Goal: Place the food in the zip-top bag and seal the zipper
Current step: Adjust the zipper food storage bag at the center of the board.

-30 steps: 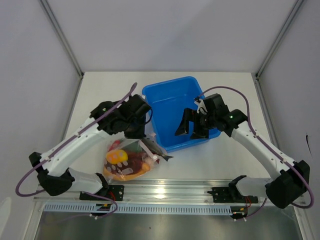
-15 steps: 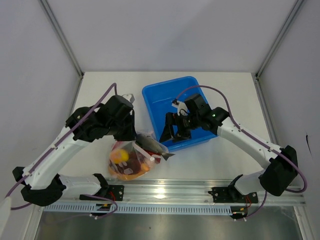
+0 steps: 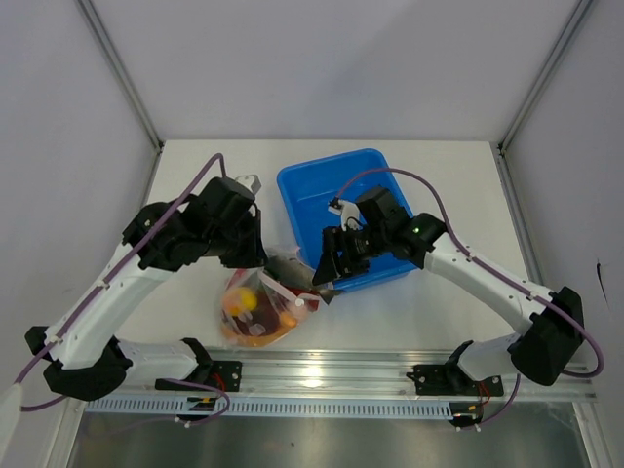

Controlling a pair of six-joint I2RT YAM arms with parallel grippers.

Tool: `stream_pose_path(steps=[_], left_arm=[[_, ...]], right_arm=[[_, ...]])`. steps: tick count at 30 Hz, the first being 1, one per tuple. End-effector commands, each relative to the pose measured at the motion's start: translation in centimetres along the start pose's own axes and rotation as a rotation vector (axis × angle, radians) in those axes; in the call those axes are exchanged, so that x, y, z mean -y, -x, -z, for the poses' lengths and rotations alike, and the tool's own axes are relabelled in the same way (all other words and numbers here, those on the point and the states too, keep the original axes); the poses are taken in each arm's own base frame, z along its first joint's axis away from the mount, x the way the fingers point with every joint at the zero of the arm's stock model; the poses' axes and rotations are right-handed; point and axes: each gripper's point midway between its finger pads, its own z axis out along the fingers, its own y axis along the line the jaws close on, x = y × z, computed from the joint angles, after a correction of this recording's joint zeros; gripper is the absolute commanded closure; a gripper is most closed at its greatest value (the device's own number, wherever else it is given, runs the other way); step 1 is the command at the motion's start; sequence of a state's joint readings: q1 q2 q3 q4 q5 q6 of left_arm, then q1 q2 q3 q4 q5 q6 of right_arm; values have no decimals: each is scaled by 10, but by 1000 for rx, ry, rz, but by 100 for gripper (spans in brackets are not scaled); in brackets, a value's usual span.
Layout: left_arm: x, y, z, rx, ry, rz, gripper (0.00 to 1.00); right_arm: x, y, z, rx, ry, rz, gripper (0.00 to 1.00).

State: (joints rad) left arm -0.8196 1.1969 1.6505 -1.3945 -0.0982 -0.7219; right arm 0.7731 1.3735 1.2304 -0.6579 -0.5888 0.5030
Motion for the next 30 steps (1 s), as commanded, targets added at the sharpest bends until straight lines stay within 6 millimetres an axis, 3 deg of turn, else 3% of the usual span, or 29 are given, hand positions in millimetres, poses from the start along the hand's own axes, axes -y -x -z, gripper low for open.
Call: stream_pose_path(steps=[1, 8, 13, 14, 15, 16, 22, 23, 24, 25, 30], left_arm=[[-23, -24, 24, -99, 61, -21, 99], [-24, -26, 24, -105, 57, -13, 99], [-25, -28, 24, -103, 53, -8, 99], [-25, -30, 24, -108, 49, -6, 99], [-24, -30, 23, -107, 43, -4, 99], [-23, -31, 23, -106, 36, -2, 99], [-23, -36, 18, -120, 22, 1, 99], [-22, -37, 18, -120, 19, -1, 100], [-22, -38, 18, -121, 16, 0, 99], [-22, -37, 18, -118, 12, 1, 99], [-20, -37, 19, -116, 1, -2, 99]], right_arm=[[-5, -2, -8, -21, 21, 63, 36], [9, 1, -18, -12, -24, 57, 55], [-2, 14, -20, 32, 58, 25, 69], [-2, 12, -22, 27, 70, -6, 77], [-5, 15, -23, 30, 94, -7, 93], [-6, 16, -24, 33, 98, -12, 100], [-26, 29, -20, 51, 144, 21, 99], [-28, 32, -19, 57, 148, 27, 95], [-31, 36, -18, 64, 150, 36, 78], [-32, 37, -18, 65, 146, 33, 70], [-26, 43, -24, 58, 139, -12, 70]])
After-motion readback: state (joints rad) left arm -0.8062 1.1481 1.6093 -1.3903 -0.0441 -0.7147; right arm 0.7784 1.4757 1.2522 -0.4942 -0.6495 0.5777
